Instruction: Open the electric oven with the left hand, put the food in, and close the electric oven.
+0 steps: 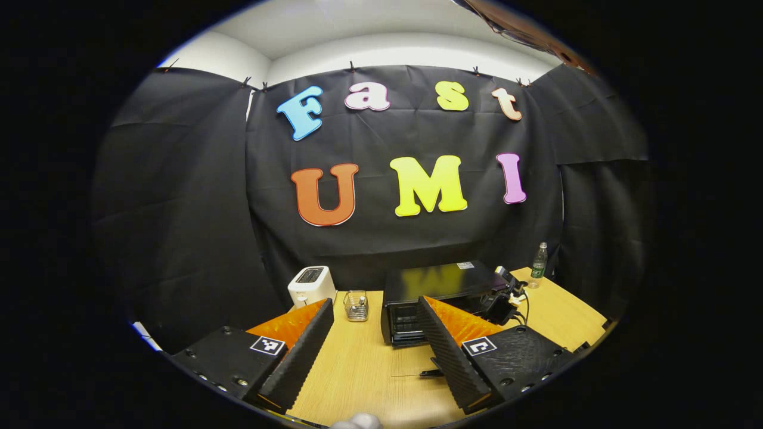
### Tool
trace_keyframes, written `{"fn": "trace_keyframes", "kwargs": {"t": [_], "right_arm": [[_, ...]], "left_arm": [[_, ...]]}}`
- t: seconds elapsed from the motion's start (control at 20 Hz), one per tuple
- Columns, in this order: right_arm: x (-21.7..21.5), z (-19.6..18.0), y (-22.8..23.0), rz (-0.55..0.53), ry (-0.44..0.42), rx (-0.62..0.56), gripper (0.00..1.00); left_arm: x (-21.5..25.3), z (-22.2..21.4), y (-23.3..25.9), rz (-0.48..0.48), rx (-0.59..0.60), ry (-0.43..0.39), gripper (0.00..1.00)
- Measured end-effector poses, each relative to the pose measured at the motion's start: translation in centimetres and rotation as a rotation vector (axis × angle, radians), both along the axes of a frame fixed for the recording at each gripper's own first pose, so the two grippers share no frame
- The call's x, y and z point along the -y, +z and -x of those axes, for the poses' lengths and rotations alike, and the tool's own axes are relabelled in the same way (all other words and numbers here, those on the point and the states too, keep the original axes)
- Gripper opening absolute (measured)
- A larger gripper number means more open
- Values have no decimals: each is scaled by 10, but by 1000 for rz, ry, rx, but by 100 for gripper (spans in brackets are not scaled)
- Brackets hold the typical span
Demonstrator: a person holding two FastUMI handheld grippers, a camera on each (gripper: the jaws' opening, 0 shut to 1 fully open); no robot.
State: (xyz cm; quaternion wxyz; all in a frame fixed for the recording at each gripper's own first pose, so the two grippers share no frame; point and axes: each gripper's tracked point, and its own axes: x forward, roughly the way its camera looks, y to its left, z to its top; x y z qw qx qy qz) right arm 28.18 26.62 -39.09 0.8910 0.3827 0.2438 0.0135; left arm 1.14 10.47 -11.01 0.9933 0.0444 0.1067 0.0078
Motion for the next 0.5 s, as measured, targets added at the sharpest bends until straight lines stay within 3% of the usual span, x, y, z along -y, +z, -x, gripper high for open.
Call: {"fn": "trace_keyframes", "kwargs": {"t": [0.25,0.5], "right_arm": [[38,39,53,177,29,82,99],[111,96,135,403,67,207,99]], "left_arm": [[0,-2,-13,5,5,13,92],[17,-7,-53,10,-20,-4,92]]}}
